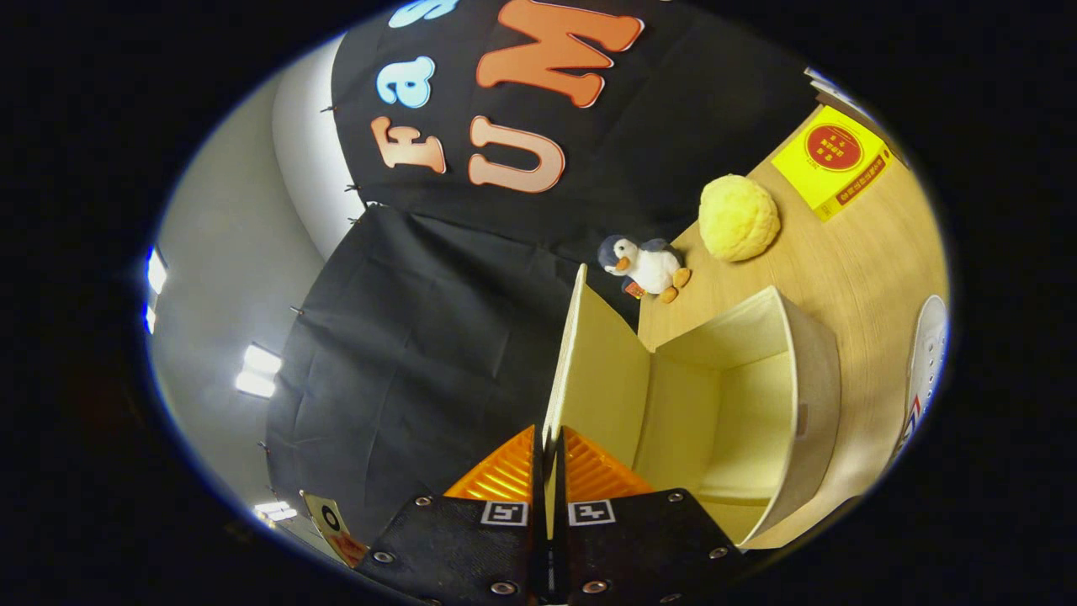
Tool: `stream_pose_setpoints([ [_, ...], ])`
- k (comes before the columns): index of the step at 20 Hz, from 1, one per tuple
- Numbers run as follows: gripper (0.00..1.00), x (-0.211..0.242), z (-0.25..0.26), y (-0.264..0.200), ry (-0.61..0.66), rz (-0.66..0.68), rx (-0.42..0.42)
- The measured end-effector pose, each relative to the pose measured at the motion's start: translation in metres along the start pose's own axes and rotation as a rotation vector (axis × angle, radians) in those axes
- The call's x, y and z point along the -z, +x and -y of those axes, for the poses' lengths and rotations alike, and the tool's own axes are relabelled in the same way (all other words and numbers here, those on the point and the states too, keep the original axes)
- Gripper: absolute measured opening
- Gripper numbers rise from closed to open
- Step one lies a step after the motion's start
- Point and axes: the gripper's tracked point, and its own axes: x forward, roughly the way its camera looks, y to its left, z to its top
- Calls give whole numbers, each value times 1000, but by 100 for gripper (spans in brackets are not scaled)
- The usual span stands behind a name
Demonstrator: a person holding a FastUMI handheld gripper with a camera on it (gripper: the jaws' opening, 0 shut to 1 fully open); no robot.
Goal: Open the storage box then place both shoes into the box .Put the left shoe in first, then the right shoe, with the right side of both shoes facing outward in a uniform manner.
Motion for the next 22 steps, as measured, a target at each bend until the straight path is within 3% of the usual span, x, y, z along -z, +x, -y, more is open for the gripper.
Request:
stream_pose_setpoints([
  [4,5,14,-29,35,-59,-22,3],
  [6,11,26,-37,54,-100,-44,16],
  [8,24,33,-34,70,-149,-59,62],
  [9,39,37,-33,76,-167,-60,75],
  [10,46,39,-35,81,-178,-52,80],
  [11,68,41,-37,86,-192,-52,85],
  [13,92,49,-33,91,-220,-67,108],
  [14,97,49,-33,92,-230,-64,116],
  [20,97,40,-37,81,-266,6,152],
  [22,97,38,-47,80,-285,24,126],
])
